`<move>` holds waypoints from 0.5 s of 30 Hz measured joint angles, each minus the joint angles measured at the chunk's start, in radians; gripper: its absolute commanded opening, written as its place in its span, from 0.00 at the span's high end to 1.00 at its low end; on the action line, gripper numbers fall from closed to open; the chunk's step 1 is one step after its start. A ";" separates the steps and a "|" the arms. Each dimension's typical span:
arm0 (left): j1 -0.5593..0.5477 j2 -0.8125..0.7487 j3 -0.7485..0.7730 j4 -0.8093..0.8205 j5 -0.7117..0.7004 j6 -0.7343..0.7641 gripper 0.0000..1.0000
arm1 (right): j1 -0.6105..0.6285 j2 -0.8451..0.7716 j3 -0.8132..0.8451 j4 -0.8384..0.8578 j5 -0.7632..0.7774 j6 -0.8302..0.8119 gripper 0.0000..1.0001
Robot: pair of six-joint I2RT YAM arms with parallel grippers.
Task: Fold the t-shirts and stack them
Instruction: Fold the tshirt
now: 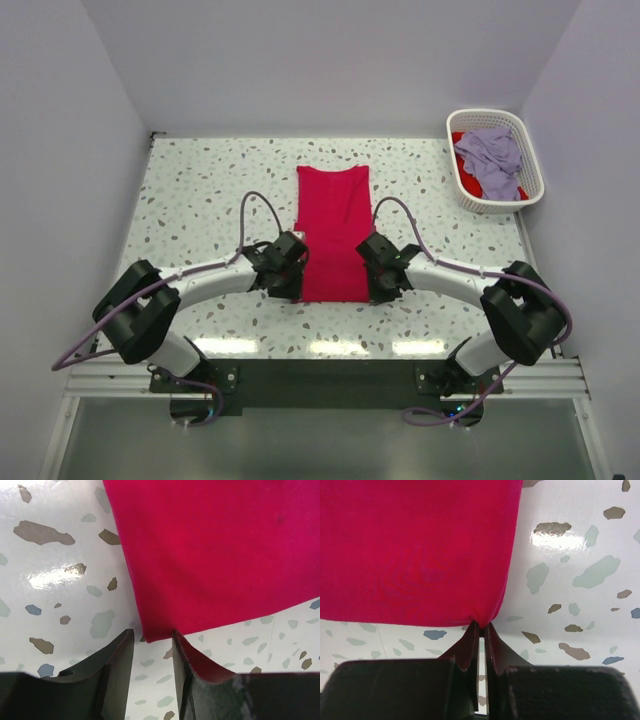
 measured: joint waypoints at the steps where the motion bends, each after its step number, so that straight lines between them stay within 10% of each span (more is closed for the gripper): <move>1: -0.003 0.008 0.004 0.000 0.000 0.000 0.60 | 0.000 0.000 -0.001 0.000 0.000 0.000 1.00; 15: -0.035 0.073 0.043 -0.002 -0.023 -0.020 0.71 | 0.000 -0.002 -0.004 0.006 -0.003 -0.008 1.00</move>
